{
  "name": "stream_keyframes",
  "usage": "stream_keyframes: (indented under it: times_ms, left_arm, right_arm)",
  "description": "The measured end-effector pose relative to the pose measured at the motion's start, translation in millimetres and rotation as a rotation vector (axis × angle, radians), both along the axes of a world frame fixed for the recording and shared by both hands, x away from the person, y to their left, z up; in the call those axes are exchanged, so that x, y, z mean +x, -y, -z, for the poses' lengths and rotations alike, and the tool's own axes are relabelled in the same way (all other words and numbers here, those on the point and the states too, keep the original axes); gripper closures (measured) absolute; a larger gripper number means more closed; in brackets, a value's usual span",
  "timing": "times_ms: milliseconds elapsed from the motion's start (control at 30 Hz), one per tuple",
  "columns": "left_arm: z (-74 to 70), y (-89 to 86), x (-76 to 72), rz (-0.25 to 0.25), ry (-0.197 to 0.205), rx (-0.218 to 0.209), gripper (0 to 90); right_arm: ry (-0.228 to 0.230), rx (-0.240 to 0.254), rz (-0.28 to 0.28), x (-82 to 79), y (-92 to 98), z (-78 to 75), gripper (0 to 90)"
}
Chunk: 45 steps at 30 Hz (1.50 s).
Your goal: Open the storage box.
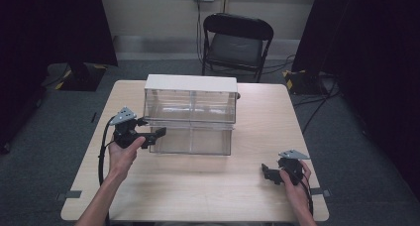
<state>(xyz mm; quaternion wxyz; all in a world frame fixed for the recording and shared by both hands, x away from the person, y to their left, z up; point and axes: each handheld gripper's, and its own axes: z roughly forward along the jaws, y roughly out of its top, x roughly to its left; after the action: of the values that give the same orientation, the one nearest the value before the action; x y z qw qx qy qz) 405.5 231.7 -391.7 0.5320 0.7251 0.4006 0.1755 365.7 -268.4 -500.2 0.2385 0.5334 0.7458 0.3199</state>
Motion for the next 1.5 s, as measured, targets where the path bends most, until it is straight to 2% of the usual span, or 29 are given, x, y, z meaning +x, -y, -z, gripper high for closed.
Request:
stream_keyframes:
  times_ms: [167,267,833,1500]
  left_arm:
    - [0.1,0.2,0.0,0.000,0.001,0.000,15.2]
    - [-0.3,0.7,-0.5,-0.003,0.013,0.014,15.3]
    - [-0.6,0.9,-0.7,0.002,0.006,0.000,14.9]
    - [-1.0,0.8,-1.5,-0.003,0.009,0.009,15.5]
  right_arm:
    - [0.000,0.000,0.000,0.0,0.0,0.0,10.1]
    - [0.000,0.000,0.000,0.0,0.0,0.0,10.1]
    - [0.000,0.000,0.000,0.0,0.0,0.0,10.1]
    - [0.000,0.000,0.000,0.0,0.0,0.0,10.1]
